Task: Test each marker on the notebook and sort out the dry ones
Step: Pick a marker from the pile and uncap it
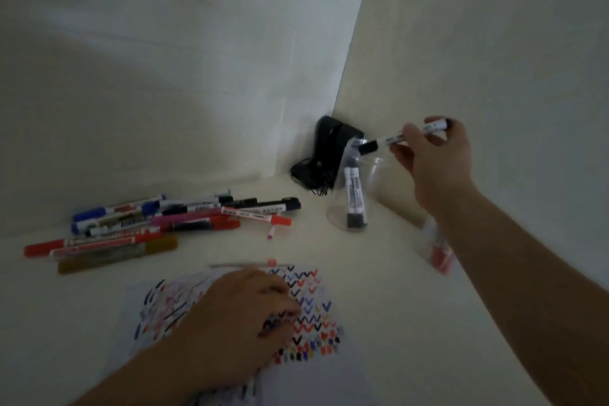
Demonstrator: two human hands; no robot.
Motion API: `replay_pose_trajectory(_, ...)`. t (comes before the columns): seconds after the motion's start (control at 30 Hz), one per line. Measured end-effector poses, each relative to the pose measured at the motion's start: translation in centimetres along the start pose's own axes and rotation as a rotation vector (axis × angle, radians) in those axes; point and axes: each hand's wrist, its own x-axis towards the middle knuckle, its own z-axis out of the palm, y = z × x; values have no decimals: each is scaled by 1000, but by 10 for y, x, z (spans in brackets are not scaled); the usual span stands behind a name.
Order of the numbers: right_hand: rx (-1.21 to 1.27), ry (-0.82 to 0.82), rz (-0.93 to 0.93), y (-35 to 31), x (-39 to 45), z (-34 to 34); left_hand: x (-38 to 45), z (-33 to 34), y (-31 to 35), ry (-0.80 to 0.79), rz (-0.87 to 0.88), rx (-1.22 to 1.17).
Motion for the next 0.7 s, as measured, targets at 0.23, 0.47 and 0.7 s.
replay_pose_trajectory(0.23,-757,-113,-352,29,44,30,2,-2,-1,0,-15,-10)
replay_pose_trajectory(0.47,-1488,-361,-243,48,39,40,-1,1,-2,-2,-13,-1)
replay_pose_trajectory(0.7,-1489,-215,-675,40,10,64,-1,-1,-1,4,-11,-12)
